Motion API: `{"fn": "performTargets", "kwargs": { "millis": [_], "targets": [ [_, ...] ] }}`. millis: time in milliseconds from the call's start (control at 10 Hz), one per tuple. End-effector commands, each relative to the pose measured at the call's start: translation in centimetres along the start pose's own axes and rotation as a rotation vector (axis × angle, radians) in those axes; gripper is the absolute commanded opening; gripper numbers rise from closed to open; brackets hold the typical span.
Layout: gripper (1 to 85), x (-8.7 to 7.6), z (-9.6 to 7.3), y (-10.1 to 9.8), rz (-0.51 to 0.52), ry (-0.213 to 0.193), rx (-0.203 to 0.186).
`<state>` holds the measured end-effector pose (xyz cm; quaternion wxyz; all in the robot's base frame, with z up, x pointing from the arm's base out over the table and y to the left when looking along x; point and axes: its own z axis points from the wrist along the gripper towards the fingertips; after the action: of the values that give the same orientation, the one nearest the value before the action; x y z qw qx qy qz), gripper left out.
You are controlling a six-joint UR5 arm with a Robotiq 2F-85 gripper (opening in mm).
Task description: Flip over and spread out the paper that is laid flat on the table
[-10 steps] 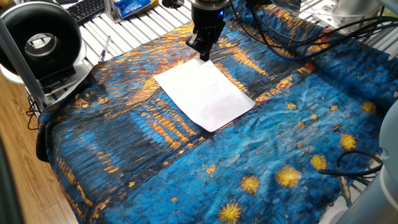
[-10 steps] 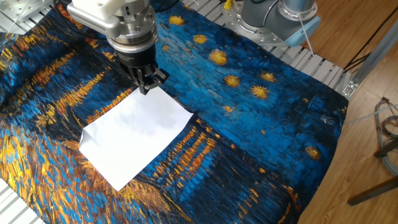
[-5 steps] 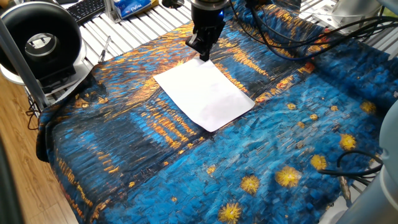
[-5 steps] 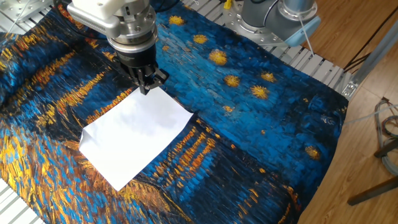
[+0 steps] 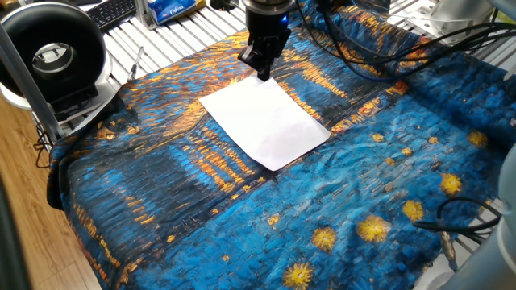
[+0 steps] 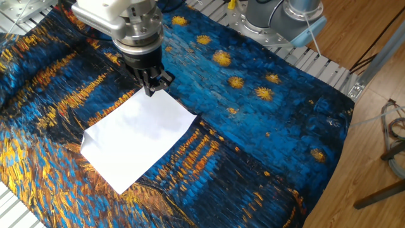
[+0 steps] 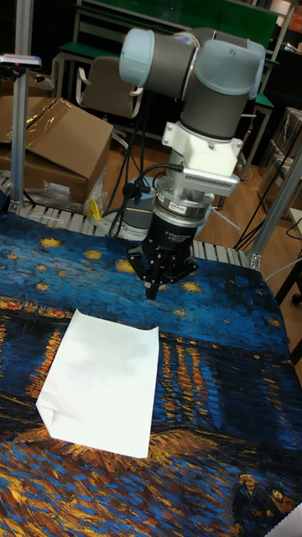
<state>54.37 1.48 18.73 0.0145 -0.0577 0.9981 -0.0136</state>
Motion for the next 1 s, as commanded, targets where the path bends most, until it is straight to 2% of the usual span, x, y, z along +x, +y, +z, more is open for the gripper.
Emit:
{"fn": "performTargets", "kwargs": {
  "millis": [0,200,900],
  "targets": [
    [1.0,-0.07,0.12,0.29,0.005,-0.019,-0.001],
    [1.0,-0.2,0.27,0.11,-0.007,-0.024,-0.047],
    [1.0,-0.4,0.54,-0.35,-0.025,-0.034,-0.048]
  ]
}}
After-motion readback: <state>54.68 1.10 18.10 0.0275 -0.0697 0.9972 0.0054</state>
